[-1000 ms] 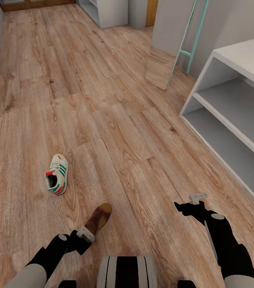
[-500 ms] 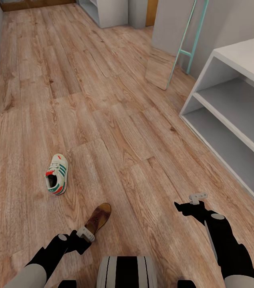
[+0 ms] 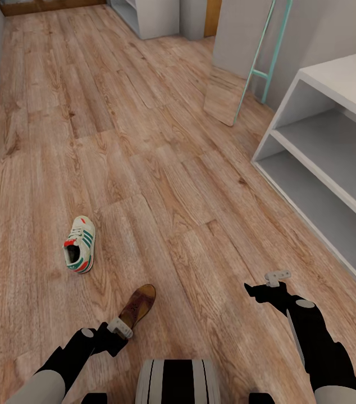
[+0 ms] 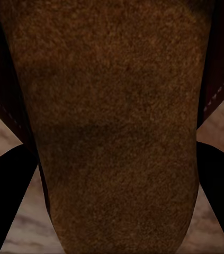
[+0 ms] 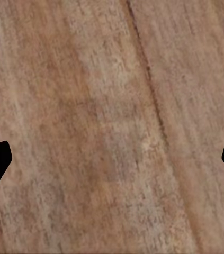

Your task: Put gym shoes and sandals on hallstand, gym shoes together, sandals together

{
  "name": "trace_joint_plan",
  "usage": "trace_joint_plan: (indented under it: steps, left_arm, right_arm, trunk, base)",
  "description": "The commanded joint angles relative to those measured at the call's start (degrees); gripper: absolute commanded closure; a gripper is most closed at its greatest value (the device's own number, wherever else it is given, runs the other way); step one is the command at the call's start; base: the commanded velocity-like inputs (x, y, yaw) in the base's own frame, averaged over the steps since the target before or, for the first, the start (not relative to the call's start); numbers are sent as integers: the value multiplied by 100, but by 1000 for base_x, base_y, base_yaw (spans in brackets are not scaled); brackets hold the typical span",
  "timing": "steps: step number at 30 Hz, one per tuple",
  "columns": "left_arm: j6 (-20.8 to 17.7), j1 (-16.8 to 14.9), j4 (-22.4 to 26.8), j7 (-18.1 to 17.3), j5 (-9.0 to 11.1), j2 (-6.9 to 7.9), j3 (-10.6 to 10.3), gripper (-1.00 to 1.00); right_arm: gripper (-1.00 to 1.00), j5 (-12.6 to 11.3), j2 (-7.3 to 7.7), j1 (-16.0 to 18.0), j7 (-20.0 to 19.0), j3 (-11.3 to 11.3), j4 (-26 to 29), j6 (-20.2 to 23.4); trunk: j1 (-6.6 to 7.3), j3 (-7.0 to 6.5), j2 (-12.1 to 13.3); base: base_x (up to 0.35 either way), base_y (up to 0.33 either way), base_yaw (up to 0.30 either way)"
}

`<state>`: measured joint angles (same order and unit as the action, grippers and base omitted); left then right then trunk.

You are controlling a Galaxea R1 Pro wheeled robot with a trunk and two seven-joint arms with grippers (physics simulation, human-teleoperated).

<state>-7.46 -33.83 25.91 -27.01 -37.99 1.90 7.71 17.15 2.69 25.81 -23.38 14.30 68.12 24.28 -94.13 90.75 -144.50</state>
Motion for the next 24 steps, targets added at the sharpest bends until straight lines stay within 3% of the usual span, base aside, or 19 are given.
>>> trace_joint_plan:
  steps: [1, 20, 23, 24]
  left_arm:
    - [-36, 0, 12, -50, -24, -6, 40, 100]
    - [-35, 0, 11, -34, 51, 41, 67, 100]
    - [-24, 0, 8, -18, 187, 39, 87, 100]
    - [11, 0, 4, -19, 513, 42, 203, 100]
  right_arm:
    - [-100, 60, 1, 3, -53, 13, 9, 16]
    - [-100, 84, 21, -13, -53, 11, -38, 6]
    - [-100, 84, 4, -15, -53, 5, -26, 7]
    - [-100, 86, -2, -15, -53, 3, -35, 7]
  trunk:
    - [3, -19, 0]
    - [52, -440, 25]
    - [60, -506, 29]
    - [63, -528, 31]
  base:
    - [0, 0, 0]
    - [0, 0, 0]
    - [0, 0, 0]
    - [0, 0, 0]
